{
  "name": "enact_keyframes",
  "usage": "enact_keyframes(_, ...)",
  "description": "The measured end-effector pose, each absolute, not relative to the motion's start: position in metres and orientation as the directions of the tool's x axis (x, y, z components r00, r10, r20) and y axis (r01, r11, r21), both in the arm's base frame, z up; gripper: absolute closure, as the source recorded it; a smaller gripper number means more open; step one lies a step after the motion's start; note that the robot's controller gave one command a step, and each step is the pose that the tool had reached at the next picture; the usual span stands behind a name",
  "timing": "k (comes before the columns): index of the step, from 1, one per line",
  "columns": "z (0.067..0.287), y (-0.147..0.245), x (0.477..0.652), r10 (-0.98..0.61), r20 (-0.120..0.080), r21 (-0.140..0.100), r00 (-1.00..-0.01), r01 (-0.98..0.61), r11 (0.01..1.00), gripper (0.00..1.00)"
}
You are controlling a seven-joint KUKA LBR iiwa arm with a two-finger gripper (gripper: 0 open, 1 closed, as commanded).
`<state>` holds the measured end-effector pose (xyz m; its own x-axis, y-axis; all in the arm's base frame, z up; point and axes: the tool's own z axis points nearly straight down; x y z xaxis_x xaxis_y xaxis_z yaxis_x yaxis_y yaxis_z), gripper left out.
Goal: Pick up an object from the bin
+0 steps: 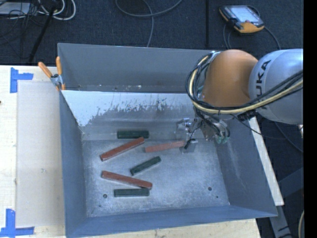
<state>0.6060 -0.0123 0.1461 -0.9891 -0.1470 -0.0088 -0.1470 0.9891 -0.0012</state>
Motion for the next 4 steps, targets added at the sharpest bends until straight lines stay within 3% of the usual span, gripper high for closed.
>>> enact_keyframes(1, 0.122, -0.050, 0.599, -0.378, 0.003, 0.003, -0.926, -0.378, 0.926, 1.00)
enact_keyframes(2, 0.085, -0.067, 0.609, -0.327, -0.004, -0.001, -0.945, -0.327, 0.945, 1.00)
enact_keyframes(3, 0.139, -0.114, 0.614, -0.381, -0.002, 0.001, -0.924, -0.381, 0.924, 1.00)
enact_keyframes(4, 0.139, -0.114, 0.614, -0.381, -0.002, 0.001, -0.925, -0.381, 0.925, 1.00)
